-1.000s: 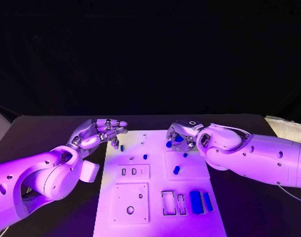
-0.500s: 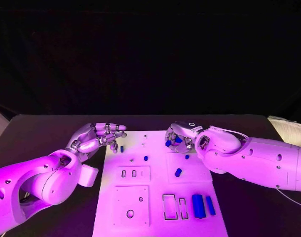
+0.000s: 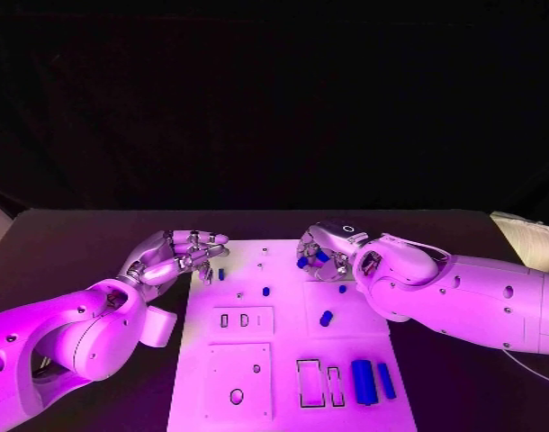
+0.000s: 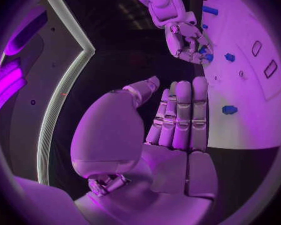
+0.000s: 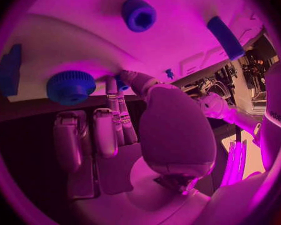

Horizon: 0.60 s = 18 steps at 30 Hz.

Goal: Assemble the parts on the task board

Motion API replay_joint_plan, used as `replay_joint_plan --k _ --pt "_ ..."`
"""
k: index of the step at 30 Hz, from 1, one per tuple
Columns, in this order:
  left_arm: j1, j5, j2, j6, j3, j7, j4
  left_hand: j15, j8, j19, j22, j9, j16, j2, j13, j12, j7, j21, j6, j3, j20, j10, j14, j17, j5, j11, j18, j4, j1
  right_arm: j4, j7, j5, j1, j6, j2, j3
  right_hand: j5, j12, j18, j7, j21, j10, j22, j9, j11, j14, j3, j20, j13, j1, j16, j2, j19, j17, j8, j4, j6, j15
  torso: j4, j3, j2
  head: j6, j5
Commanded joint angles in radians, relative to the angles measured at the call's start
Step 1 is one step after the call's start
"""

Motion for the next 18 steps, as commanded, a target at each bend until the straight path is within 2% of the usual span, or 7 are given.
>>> replay_joint_plan --k 1,9,18 --pt "0.001 -0.004 0.001 0.02 0.001 -0.001 0.001 0.001 -0.006 0.004 0.001 0.001 0.005 0.002 -0.001 -0.006 0.0 0.003 -0.004 0.004 0.004 -0.009 -0.007 -0.001 -0.001 0.001 0.001 -0.001 -0.003 0.006 -0.022 0.006 -0.013 0.0 -0.001 -0.01 -0.004 0.005 -0.013 -0.008 0.006 0.011 0.192 0.036 -0.002 0.049 0.008 -0.009 0.008 0.006 0.007 0.028 0.074 0.003 0.019 -0.003 0.014 -0.009 0.0015 -0.0017 0.007 0.005 -0.001" --pt "0.001 -0.004 -0.001 0.017 0.001 -0.002 -0.003 0.001 -0.007 0.004 0.004 0.001 0.006 0.002 -0.002 -0.007 0.001 0.006 -0.006 0.007 0.005 -0.011 -0.007 -0.002 -0.001 0.002 0.001 -0.003 -0.001 0.052 -0.062 0.013 -0.011 -0.035 -0.015 -0.007 -0.004 0.008 -0.013 -0.013 0.006 0.021 0.192 0.054 -0.007 0.05 0.009 -0.012 0.019 0.01 0.01 0.037 0.073 0.005 0.033 -0.01 0.022 -0.013 0.0003 -0.0026 0.016 0.016 0.0" --pt "0.002 -0.004 -0.004 0.015 0.001 -0.003 -0.002 0.002 -0.007 0.004 0.006 0.001 0.006 0.002 -0.002 -0.007 0.001 0.009 -0.007 0.008 0.005 -0.013 -0.007 -0.003 -0.001 0.002 0.001 -0.004 0.001 0.079 -0.108 0.005 -0.006 -0.052 -0.009 -0.004 -0.004 0.009 -0.013 -0.014 0.007 0.024 0.193 0.058 -0.008 0.05 0.008 -0.013 0.022 0.009 0.01 0.037 0.074 0.005 0.036 -0.011 0.023 -0.014 0.0039 -0.0075 0.021 0.021 0.002"
